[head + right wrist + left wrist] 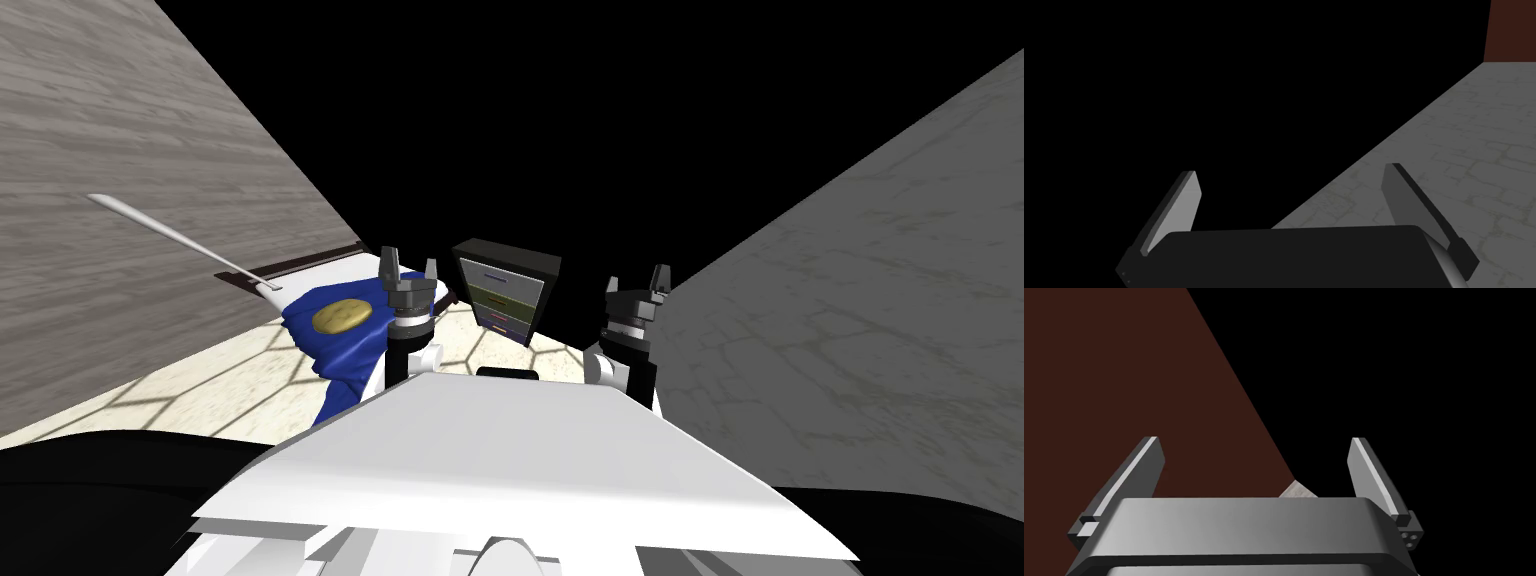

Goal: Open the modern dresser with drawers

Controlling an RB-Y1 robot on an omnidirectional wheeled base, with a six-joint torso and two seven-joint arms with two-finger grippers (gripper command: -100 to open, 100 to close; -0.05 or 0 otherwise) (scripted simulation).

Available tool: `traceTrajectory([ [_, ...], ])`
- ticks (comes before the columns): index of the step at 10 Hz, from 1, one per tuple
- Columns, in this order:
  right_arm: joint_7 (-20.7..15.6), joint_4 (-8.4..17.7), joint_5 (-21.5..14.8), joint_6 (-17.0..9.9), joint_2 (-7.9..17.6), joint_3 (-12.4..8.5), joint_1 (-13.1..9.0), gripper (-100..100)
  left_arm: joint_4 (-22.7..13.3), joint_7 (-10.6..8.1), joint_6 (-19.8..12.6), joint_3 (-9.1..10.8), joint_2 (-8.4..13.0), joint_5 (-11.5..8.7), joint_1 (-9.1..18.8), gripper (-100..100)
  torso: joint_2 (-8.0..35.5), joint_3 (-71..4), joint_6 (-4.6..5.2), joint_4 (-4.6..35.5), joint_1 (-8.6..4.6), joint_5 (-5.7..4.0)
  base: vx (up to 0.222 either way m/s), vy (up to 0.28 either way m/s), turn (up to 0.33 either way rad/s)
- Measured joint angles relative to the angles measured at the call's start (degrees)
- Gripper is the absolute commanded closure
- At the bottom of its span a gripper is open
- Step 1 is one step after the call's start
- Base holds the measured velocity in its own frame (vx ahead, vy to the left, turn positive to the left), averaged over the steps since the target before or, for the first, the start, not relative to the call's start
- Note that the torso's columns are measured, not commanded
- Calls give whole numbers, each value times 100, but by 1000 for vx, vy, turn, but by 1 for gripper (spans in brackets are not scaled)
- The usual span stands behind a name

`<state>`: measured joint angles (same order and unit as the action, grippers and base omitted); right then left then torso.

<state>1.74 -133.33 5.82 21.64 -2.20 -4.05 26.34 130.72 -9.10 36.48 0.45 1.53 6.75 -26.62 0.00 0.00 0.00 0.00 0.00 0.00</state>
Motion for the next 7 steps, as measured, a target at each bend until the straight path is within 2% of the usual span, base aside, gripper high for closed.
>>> traceTrajectory([
  [2,0,0,0,0,0,0,0,0,0,0,0,0,0,0,0,0,597,-1200,0,600,0,0,0,0,0],
  [7,0,-2,0,1,0,0,0,0,1,0,0,0,0,0,0,0,2692,-5381,0,2691,0,0,0,0,0],
])
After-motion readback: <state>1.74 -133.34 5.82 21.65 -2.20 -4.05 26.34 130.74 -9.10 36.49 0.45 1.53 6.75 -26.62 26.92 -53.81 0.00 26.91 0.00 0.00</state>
